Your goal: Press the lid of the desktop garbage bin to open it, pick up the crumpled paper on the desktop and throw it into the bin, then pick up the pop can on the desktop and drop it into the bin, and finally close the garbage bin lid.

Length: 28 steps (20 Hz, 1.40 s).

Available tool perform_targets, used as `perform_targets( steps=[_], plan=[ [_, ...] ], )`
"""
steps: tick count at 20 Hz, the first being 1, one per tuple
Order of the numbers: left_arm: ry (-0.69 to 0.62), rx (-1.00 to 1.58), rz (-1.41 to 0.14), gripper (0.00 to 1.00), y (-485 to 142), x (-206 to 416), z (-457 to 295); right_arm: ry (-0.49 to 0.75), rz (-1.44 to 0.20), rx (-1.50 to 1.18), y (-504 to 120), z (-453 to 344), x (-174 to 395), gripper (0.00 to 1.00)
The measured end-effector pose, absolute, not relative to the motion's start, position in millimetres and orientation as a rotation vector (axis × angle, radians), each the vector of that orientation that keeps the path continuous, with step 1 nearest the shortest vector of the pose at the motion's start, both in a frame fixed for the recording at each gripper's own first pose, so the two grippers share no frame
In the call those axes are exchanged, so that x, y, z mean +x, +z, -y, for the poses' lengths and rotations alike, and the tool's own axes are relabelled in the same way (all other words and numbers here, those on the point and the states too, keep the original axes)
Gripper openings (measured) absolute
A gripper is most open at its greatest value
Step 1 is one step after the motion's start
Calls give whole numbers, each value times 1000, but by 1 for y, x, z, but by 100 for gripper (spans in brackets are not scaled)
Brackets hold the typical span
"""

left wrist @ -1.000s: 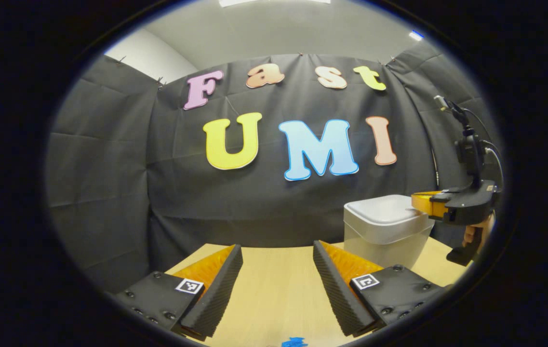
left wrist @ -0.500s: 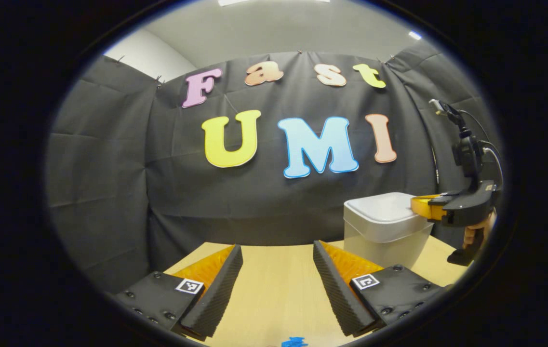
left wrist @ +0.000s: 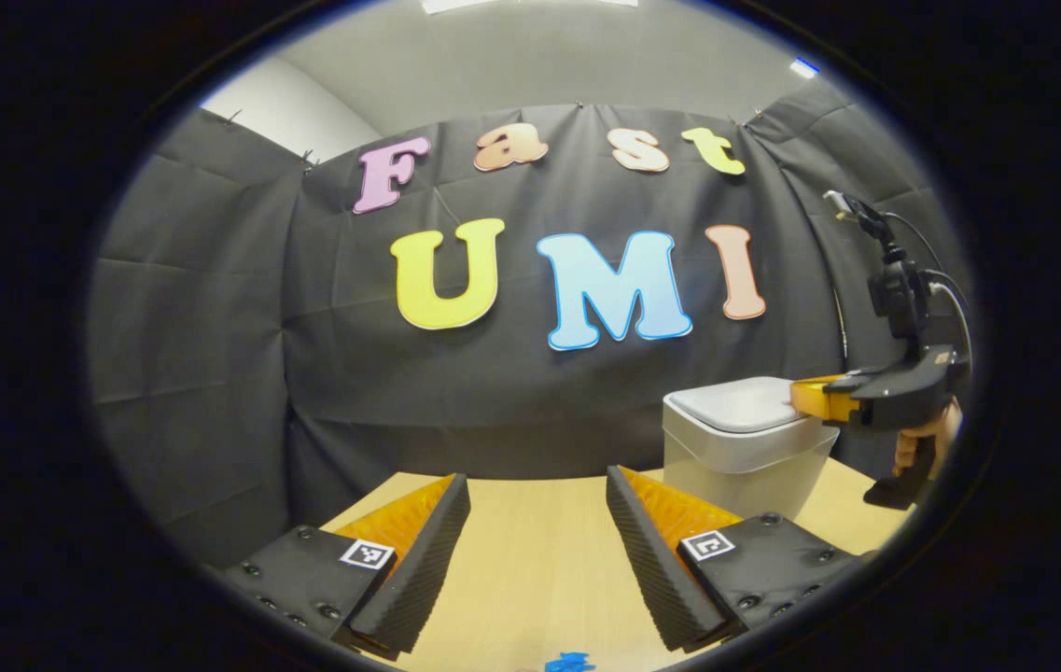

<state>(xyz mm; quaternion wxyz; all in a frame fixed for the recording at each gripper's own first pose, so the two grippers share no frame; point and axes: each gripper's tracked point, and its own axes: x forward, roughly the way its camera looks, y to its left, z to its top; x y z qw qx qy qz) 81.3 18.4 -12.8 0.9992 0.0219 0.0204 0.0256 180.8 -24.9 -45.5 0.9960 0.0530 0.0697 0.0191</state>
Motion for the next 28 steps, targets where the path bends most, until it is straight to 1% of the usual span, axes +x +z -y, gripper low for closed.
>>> perform_targets(
  steps=[2,3,4,5,6,7,8,9,10,11,12,15,16,20,21,22,23,24,27,28],
  plan=[
    [59,35,-34,100,-11,77,-21,45,-163,132,-44,27,183,0],
    [64,33,-32,96,-10,74,-22,47,-151,153,-38,29,183,0],
    [73,35,-30,100,-9,72,-25,42,-122,169,-27,32,183,0],
    [81,35,-27,96,-8,69,-27,32,-89,178,-13,35,183,0],
    [87,31,-24,100,-7,67,-29,20,-55,179,-4,39,179,0],
    [93,26,-22,96,-6,64,-30,12,-35,171,6,42,177,0],
    [98,22,-24,100,-7,63,-31,7,-19,159,12,42,179,0],
    [103,20,-24,100,-8,62,-33,3,-4,144,17,43,179,0],
    [108,18,-25,90,-8,62,-34,-1,9,130,24,44,178,0],
    [110,16,-26,90,-9,60,-35,-3,22,122,29,45,177,0],
    [111,14,-25,100,-9,59,-35,-4,36,118,35,46,174,0],
    [115,12,-23,100,-9,57,-35,-6,54,112,41,46,166,0],
    [115,12,-24,91,-9,56,-35,-5,53,106,41,46,164,0],
    [110,12,-34,90,-14,54,-32,-6,57,83,41,46,150,0],
    [108,13,-37,96,-16,54,-32,-4,60,82,41,44,145,0],
    [108,14,-39,90,-17,53,-32,-4,65,77,41,43,140,0],
    [106,14,-40,90,-17,53,-32,-7,73,68,42,42,137,0],
    [105,15,-43,100,-19,53,-33,-12,80,59,42,42,131,0],
    [100,13,-86,100,-32,51,-37,-34,120,45,45,41,120,0],
    [95,3,-104,100,-38,51,-37,-33,130,43,47,38,116,3]
  ],
)
